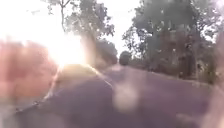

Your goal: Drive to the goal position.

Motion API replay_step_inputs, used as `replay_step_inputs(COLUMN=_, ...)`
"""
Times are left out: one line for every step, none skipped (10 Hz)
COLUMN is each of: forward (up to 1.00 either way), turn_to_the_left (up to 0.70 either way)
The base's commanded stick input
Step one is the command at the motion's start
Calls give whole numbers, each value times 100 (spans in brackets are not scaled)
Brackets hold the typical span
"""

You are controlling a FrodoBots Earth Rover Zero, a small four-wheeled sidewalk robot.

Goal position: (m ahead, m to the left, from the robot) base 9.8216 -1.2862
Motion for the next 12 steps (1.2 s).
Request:
replay_step_inputs(forward=100, turn_to_the_left=0)
replay_step_inputs(forward=100, turn_to_the_left=0)
replay_step_inputs(forward=100, turn_to_the_left=0)
replay_step_inputs(forward=100, turn_to_the_left=0)
replay_step_inputs(forward=100, turn_to_the_left=0)
replay_step_inputs(forward=100, turn_to_the_left=0)
replay_step_inputs(forward=100, turn_to_the_left=0)
replay_step_inputs(forward=100, turn_to_the_left=0)
replay_step_inputs(forward=100, turn_to_the_left=0)
replay_step_inputs(forward=100, turn_to_the_left=0)
replay_step_inputs(forward=100, turn_to_the_left=0)
replay_step_inputs(forward=100, turn_to_the_left=0)
